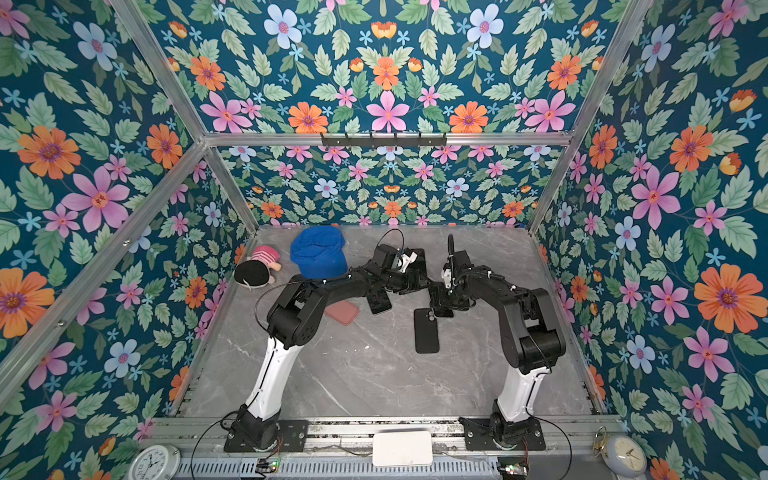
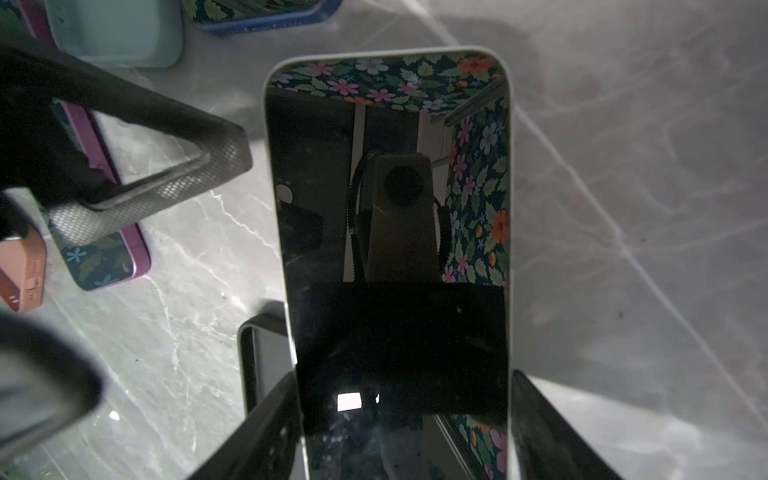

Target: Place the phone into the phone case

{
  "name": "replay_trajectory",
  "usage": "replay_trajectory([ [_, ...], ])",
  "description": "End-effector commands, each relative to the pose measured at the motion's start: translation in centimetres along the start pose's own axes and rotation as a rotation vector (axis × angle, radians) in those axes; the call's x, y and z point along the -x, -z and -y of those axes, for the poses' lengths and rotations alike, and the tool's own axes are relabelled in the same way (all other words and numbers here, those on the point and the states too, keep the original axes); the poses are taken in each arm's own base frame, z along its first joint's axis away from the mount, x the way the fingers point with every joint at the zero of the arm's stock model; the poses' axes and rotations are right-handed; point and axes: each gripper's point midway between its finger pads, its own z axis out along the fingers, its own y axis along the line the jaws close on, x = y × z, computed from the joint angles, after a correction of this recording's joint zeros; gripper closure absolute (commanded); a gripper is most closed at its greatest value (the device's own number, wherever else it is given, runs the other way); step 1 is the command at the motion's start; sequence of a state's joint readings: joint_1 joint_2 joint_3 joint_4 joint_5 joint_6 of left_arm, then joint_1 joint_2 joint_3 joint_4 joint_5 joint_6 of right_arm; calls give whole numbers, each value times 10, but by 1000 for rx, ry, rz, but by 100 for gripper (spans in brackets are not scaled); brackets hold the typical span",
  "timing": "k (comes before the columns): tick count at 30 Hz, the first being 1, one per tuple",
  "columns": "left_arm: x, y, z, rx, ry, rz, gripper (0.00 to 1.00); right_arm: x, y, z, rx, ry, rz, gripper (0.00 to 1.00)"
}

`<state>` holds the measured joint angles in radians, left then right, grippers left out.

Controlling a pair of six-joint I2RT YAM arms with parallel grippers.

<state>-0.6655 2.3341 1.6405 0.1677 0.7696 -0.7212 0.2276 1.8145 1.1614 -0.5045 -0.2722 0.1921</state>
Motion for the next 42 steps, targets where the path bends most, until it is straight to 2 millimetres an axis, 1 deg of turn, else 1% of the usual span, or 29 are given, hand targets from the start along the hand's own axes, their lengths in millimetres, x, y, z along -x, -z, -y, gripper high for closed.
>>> replay_trajectory([
  [1, 5, -3, 10, -62, 13, 8, 25, 5, 3, -7, 23, 8, 26, 47],
  [10, 2, -13, -4, -81, 59, 1, 42, 3, 4, -10, 31, 16, 30, 47],
  [13, 4, -13, -7, -95, 73, 6, 49, 2, 4, -11, 31, 18, 30, 48],
  [19, 10, -13, -6, -127, 82, 20, 58, 1, 4, -12, 32, 25, 31, 48],
  [21, 11, -14, -6, -134, 83, 22, 63, 1, 3, -12, 32, 27, 31, 48],
  [25, 11, -14, -4, -147, 85, 19, 69, 1, 3, -13, 30, 28, 29, 48],
  [31, 9, -13, -3, -152, 87, 14, 82, 2, 2, -13, 29, 30, 29, 48],
  [34, 9, -11, 0, -159, 88, 20, 85, 2, 4, -13, 27, 33, 31, 47],
  [37, 10, -9, 3, -164, 88, 25, 89, 2, 6, -13, 24, 36, 32, 45],
  [42, 10, -2, 10, -181, 90, 40, 94, 1, 12, -12, 11, 46, 40, 34],
])
